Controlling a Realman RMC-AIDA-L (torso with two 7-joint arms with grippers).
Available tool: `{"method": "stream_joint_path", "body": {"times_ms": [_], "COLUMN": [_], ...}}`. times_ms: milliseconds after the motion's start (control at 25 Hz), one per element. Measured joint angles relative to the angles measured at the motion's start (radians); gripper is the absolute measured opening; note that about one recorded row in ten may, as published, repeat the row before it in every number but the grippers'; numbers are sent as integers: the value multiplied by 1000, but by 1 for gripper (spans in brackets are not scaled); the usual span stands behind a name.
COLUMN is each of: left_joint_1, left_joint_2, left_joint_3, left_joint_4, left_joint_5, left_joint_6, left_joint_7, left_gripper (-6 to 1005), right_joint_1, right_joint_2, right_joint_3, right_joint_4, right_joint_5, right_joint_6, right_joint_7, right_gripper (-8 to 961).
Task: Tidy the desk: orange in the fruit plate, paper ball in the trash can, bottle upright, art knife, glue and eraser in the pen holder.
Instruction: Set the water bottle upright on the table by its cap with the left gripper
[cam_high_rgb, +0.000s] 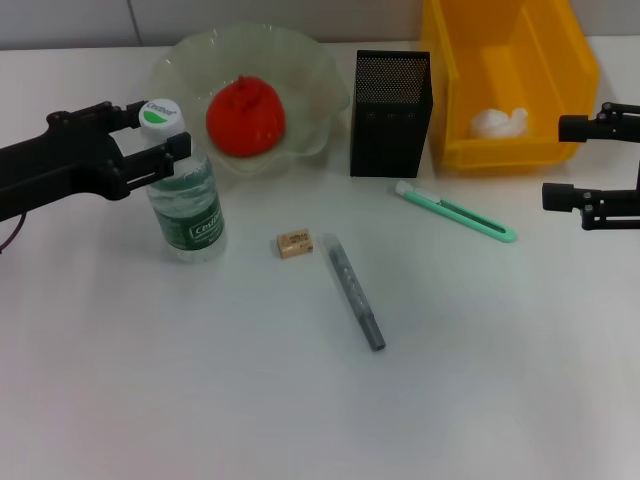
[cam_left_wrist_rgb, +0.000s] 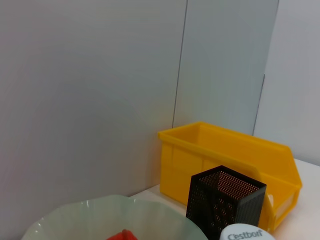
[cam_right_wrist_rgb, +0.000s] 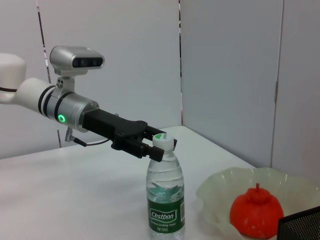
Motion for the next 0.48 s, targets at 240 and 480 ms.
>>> {"method": "stream_joint_path", "body": {"times_ms": [240, 480], "left_joint_1": [33, 39], "left_joint_2": [2, 11], "left_joint_3": [-103, -428], "left_joint_4": [9, -73], "left_joint_5": [-54, -87], "left_joint_6": [80, 467], "left_joint_7": [48, 184], "left_gripper": [723, 797], "right_joint_1": [11, 39], "right_joint_2": [0, -6], "right_joint_3": [-1, -195], "right_joint_4": [-45, -355], "right_joint_5": [0, -122], "right_joint_6": [0, 47], "right_joint_7": [70, 445], "right_gripper": [680, 677]}}
